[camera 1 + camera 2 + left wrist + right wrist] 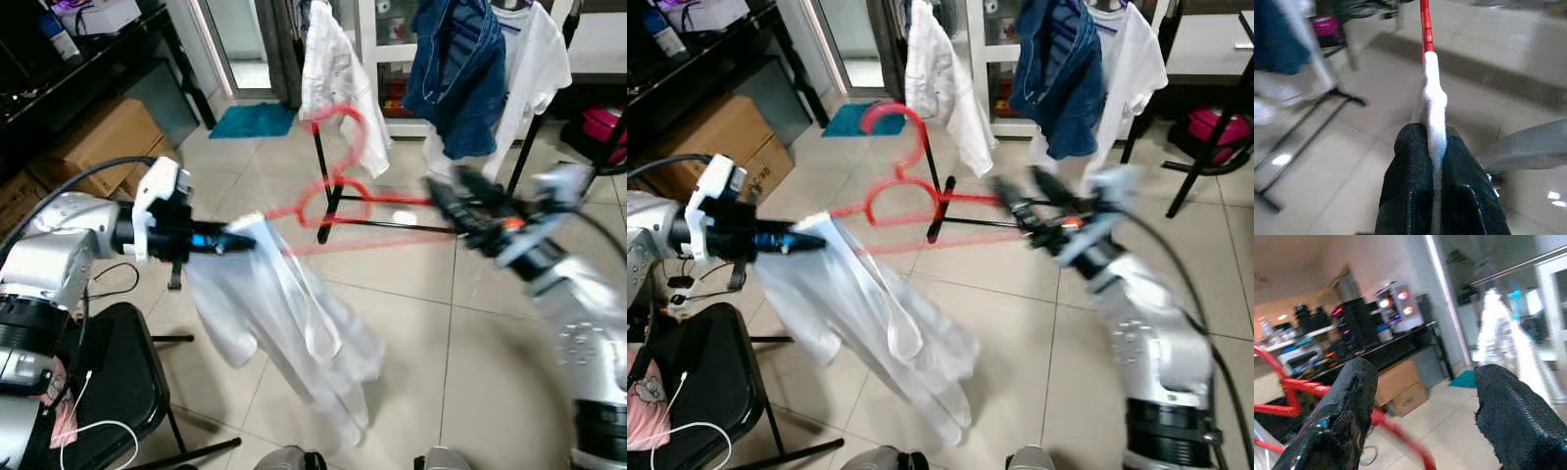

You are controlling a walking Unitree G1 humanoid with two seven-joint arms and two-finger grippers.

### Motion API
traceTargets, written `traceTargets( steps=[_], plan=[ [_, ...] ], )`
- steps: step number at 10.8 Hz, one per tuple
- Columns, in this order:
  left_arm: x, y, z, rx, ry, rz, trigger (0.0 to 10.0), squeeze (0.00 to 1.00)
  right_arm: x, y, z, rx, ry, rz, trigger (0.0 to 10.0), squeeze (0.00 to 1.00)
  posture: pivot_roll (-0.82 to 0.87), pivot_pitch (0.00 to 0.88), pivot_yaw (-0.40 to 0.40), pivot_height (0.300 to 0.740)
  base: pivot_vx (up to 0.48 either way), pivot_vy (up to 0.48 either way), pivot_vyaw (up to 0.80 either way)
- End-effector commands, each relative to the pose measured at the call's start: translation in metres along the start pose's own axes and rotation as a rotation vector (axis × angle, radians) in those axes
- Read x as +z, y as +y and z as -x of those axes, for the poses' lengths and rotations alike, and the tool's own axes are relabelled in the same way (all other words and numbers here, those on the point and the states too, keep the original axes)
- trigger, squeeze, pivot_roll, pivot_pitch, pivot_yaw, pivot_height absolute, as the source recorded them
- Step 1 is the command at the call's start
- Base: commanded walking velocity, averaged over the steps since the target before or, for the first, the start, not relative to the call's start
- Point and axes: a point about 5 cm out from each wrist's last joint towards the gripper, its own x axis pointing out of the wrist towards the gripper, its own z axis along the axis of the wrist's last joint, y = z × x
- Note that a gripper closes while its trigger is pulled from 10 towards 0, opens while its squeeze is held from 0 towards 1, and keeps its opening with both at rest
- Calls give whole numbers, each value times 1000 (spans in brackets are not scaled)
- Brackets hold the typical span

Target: Hang hanger

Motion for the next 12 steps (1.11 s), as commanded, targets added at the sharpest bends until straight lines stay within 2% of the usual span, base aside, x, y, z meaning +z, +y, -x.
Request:
traceTargets(
  steps=[1, 2, 3, 4, 5, 6, 7, 9, 10, 12],
  plan=[
    [2, 9, 13, 102, 9, -40, 0, 0, 4, -1, 5, -14, -40, -9, 10000, 0, -103, 54, 231, 740, 0, 0, 0],
    [2, 13, 16, 162, 3, -43, 0, 0, 7, 0, 15, -21, -37, -3, 10000, 0, -104, 54, 232, 740, 0, 0, 0],
    [7, 18, 18, 192, -31, -43, 0, 0, 3, 3, 24, -18, 10, 18, 10000, 0, -111, 54, 238, 740, 0, 0, 0],
    [12, 20, 17, 186, -51, -46, 0, 0, -3, 4, 30, -23, 56, 31, 10000, 0, -113, 54, 243, 740, 0, 0, 0],
    [17, 22, 13, 151, -71, -53, 0, 0, -29, 9, 44, 29, 262, 67, 10000, 0, -117, 58, 255, 740, 0, 0, 0],
    [20, 23, 11, 124, -80, -58, 0, 0, -47, 11, 52, 54, 397, 77, 10000, 0, -116, 62, 260, 740, 0, 0, 0],
    [26, 24, 7, 109, -93, -66, 0, 0, -70, 20, 56, 97, 528, 48, 10000, 1000, -107, 73, 268, 740, 0, 0, 0],
    [29, 24, -1, 97, -87, -78, 0, 0, -104, 33, 42, 119, 626, 1, 10000, 1000, -98, 84, 275, 740, 0, 0, 0],
    [28, 21, -7, 82, -93, -77, 0, 0, -123, 36, 32, 79, 679, -29, 10000, 1000, -84, 97, 278, 740, 0, 0, 0],
    [28, 17, -15, 59, -102, -73, 0, 0, -140, 28, 21, -34, 724, -95, 10000, 1000, -69, 106, 276, 740, 0, 0, 0]
  ],
)
